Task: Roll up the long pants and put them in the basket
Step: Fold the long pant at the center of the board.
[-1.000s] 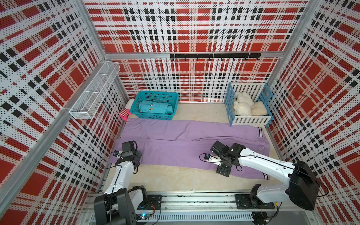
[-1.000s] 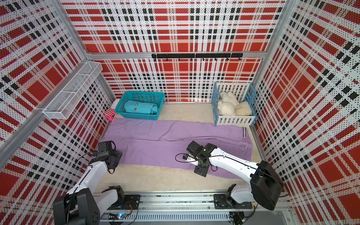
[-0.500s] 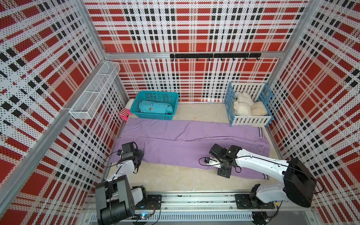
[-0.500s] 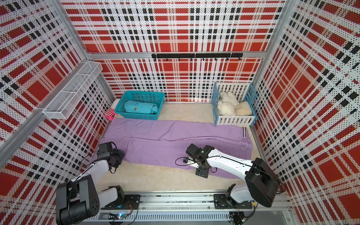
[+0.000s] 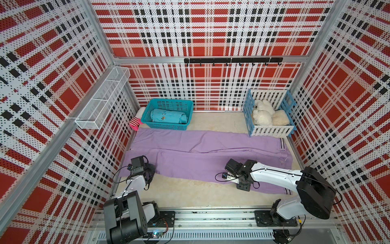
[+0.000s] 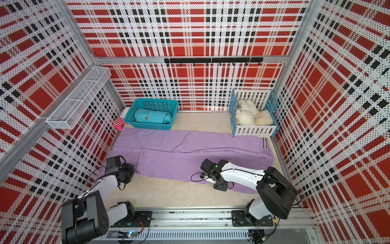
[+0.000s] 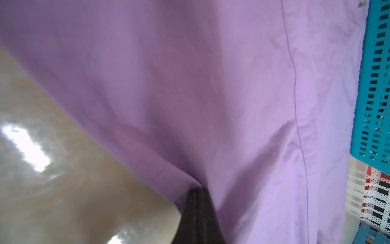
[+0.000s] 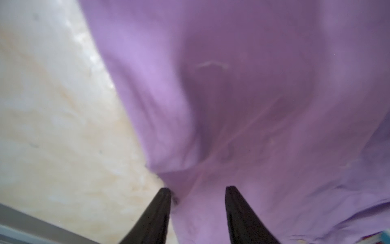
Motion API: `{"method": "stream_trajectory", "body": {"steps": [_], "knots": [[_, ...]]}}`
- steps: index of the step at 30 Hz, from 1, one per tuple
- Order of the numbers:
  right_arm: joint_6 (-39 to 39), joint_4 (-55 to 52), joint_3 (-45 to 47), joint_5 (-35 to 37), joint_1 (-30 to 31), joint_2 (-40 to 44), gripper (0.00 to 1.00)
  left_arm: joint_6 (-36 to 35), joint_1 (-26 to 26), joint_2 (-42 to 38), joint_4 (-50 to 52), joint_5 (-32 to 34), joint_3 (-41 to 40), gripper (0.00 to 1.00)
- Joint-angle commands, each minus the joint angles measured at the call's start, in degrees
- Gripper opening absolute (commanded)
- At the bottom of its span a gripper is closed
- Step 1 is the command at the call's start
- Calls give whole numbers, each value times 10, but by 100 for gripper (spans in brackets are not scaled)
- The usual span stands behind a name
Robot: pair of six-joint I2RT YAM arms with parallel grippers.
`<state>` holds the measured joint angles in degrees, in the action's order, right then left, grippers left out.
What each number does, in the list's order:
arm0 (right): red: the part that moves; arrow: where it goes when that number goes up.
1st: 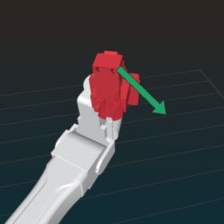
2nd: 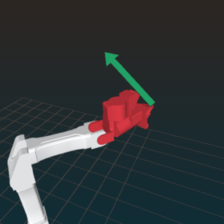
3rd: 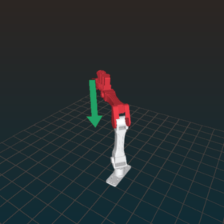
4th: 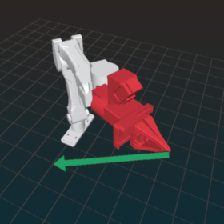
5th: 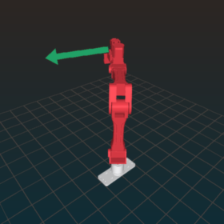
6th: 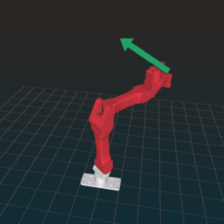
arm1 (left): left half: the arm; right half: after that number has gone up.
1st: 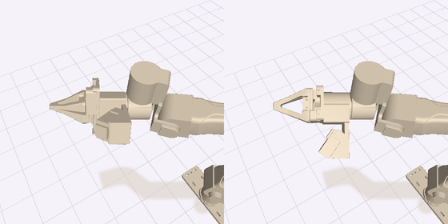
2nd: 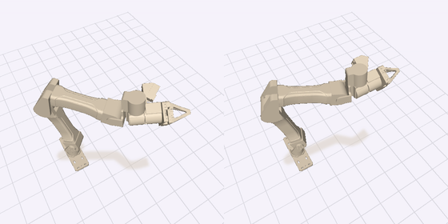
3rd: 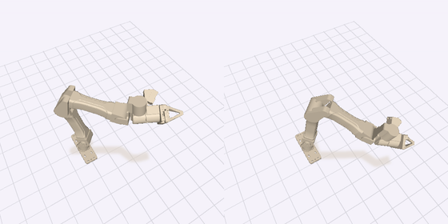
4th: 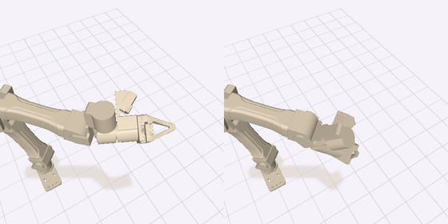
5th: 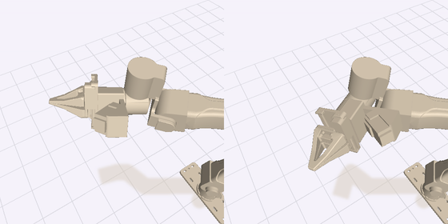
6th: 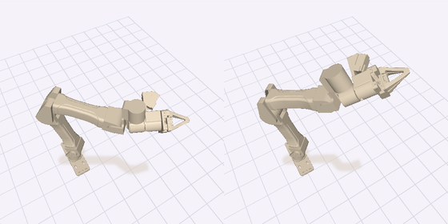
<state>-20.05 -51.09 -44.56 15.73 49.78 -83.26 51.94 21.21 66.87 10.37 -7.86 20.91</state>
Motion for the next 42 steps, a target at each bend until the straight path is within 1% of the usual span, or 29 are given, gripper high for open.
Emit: {"method": "stream_trajectory", "body": {"steps": [1,4,8,14,16,17,19,20,21,26,29,32,37,42], "knots": [[4,-3,8,11,5,24,59,-17,9,-14,49,-4,18,0],[-1,-3,17,10,8,19,60,-25,11,-9,54,-9,32,0],[-6,-3,18,4,13,-2,59,-32,14,8,53,-18,41,0],[-12,-6,18,-8,25,-35,52,-45,25,26,44,-31,52,0],[-14,-6,18,-10,27,-49,44,-49,32,31,39,-36,50,0],[-14,-6,17,-9,27,-57,36,-51,34,33,37,-39,48,0],[-12,-3,14,-5,27,-69,15,-56,38,40,32,-44,45,0],[-12,-1,14,-2,28,-73,2,-58,39,43,29,-46,43,0],[-11,0,14,1,28,-77,0,-60,40,47,26,-48,41,0],[3,-2,7,15,27,-72,0,-71,46,55,19,-53,30,0],[25,-14,-17,23,25,-47,0,-74,48,46,20,-59,30,0],[35,-31,-54,46,25,-10,0,-73,49,28,34,-63,43,0],[17,-60,-127,92,7,43,0,-75,48,-9,68,-64,80,0],[-23,-77,-182,130,-30,69,0,-70,48,-26,88,-78,122,0]]}}
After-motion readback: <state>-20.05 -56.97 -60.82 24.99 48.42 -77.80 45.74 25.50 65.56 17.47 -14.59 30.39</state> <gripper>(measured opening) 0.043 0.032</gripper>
